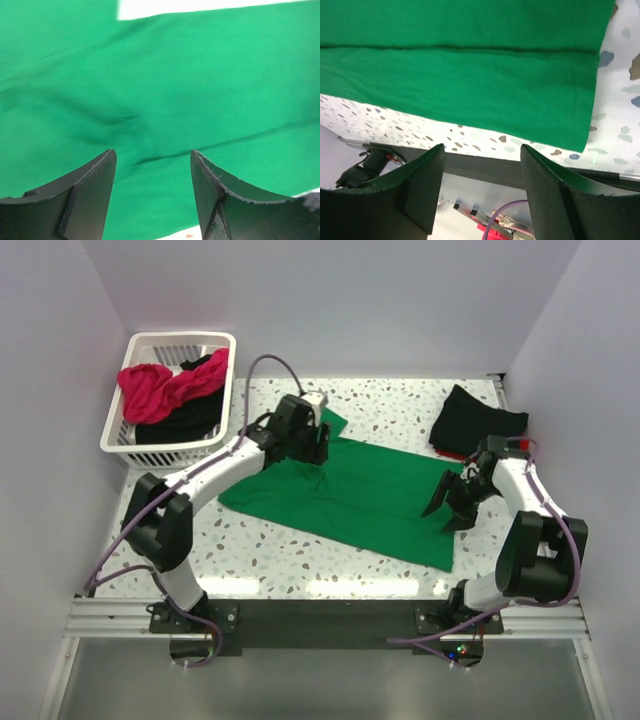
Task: Fold and stack the t-shirts
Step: Fold the tshirt
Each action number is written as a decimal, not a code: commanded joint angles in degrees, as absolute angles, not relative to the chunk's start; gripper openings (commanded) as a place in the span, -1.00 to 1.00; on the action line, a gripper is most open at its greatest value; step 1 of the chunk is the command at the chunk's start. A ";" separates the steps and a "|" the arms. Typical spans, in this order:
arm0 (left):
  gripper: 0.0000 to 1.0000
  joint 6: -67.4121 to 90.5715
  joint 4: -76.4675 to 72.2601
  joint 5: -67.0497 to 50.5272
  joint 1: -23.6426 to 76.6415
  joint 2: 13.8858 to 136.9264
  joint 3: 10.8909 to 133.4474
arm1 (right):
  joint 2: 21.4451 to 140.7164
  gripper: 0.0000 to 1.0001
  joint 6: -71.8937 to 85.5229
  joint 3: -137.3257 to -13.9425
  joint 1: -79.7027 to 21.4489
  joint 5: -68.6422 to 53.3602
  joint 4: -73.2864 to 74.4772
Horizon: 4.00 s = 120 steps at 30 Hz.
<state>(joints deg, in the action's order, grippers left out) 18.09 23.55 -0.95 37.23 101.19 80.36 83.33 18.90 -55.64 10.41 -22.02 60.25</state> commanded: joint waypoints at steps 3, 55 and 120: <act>0.34 22.41 21.63 0.79 26.99 98.35 70.60 | 86.65 0.31 18.90 -57.39 8.97 -23.99 56.52; 0.62 45.27 35.86 -4.31 25.75 57.92 35.31 | 90.27 0.38 17.14 -56.41 7.91 -16.00 62.13; 0.66 28.57 28.65 4.22 25.66 85.60 73.38 | 111.27 -0.59 23.47 -70.66 9.05 -1.23 31.11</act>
<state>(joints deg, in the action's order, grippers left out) 31.81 28.21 2.66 25.63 83.99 69.41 108.55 22.98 -71.35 9.43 -2.24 32.58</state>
